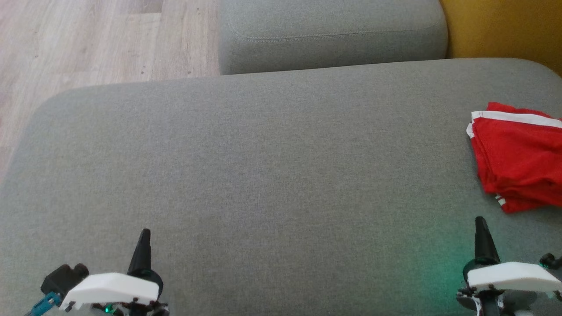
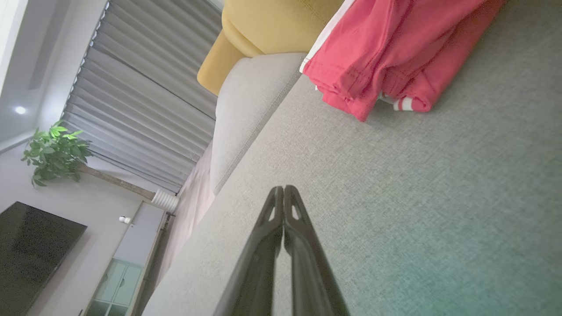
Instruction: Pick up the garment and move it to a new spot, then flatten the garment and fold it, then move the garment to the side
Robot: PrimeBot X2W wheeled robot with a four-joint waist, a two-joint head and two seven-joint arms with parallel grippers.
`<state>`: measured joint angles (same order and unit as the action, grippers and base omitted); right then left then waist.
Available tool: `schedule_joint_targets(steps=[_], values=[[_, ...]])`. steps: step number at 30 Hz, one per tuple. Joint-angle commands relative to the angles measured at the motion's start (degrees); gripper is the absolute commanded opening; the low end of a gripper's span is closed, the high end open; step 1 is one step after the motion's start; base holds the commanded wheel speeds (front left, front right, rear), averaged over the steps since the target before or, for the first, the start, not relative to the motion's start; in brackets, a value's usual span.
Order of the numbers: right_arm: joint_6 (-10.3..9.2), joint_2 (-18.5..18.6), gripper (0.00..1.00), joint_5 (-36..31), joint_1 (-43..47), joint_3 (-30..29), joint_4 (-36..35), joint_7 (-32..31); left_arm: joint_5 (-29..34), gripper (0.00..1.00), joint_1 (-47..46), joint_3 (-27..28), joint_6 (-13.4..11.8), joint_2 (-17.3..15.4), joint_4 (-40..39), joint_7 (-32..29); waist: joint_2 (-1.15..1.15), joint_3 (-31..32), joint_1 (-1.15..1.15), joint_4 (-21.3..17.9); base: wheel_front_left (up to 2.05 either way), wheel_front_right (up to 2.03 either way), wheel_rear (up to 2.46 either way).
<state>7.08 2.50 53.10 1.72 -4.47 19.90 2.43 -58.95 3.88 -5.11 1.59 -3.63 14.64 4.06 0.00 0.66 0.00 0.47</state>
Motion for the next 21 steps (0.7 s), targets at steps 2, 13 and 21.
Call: schedule_joint_targets(steps=[2,13,21], values=[[0.25,0.2,0.0,2.8,-3.2,0.3,-2.4,-0.7,-2.5,0.0,-3.4,1.8,0.7,-0.9,-1.6,-0.5,0.0,0.0,0.0,0.0,0.0,0.0,0.0],[0.28,0.3,0.0,10.8,-4.2,-0.2,-3.2,-2.5,-9.7,0.0,-4.8,3.4,1.8,-1.0,-1.4,-2.2,0.0,-0.2,0.0,-0.1,0.0,0.0,0.0],[0.31,0.3,0.0,16.6,-5.0,-0.6,-3.7,-3.8,-14.9,0.0,-5.9,4.6,2.7,-1.0,-1.3,-3.6,0.0,-0.3,0.0,-0.2,0.0,0.0,0.0]])
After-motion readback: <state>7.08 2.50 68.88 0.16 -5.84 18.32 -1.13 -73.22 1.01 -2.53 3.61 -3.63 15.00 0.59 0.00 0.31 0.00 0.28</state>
